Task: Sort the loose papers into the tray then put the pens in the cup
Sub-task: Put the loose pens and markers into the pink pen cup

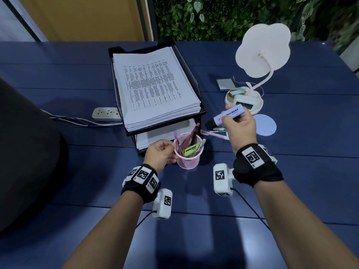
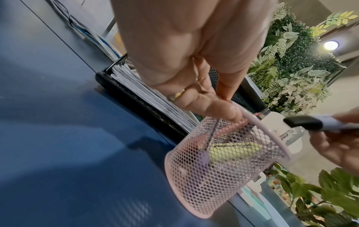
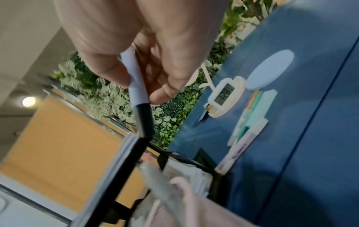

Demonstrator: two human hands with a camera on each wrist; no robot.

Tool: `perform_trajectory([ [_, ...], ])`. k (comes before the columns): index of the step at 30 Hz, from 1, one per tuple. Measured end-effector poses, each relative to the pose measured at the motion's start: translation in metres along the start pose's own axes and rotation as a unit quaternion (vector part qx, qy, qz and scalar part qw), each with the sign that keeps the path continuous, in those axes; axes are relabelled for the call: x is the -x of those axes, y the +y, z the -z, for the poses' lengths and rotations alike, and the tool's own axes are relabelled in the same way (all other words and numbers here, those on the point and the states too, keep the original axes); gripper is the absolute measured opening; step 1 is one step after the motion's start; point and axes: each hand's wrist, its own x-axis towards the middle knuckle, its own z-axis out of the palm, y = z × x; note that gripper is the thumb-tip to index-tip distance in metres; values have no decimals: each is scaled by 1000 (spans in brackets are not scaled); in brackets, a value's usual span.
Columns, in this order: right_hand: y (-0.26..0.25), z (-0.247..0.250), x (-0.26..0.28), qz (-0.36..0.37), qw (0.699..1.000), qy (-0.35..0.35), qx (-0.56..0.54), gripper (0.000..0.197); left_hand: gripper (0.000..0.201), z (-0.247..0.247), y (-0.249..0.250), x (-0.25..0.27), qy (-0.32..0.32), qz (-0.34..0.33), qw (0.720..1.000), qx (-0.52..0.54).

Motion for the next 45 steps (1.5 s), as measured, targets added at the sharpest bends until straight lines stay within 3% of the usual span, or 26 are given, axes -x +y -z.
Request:
perform_trajectory([
  [3, -3, -7, 2, -3, 998, -69, -2, 32, 14, 0, 1, 0, -1, 2, 1000, 4],
  [9, 6, -19, 16, 15, 973, -200, 115, 24, 16, 0, 1, -1, -1, 1, 1000, -3],
  [16, 18, -20, 24, 52, 920, -274, 275, 13, 15, 1, 0, -1, -3, -3, 1000, -6],
  [22, 24, -14, 18, 8, 959, -220, 181, 9, 15, 0, -1, -3, 1, -3, 1000, 0],
  [26, 42, -1, 1, -14, 963, -128, 238, 14, 17, 0, -2, -4, 4, -2, 1000, 6],
  [31, 61, 11, -12, -39, 901, -112, 417, 27, 16, 1, -2, -5, 4, -2, 1000, 5],
  [35, 81, 13, -19, -29, 809, -195, 554, 34, 16, 1, -1, -5, 4, -2, 1000, 9],
  [38, 87, 13, -20, -19, 750, -204, 629, 38, 16, 1, -1, -5, 1, -2, 1000, 9],
  [42, 89, 10, -23, -28, 721, -192, 666, 38, 17, 2, -1, -4, -1, -3, 1000, 9],
  [45, 91, 13, -22, -62, 715, -175, 674, 35, 17, 2, -1, -5, -2, -3, 1000, 6],
])
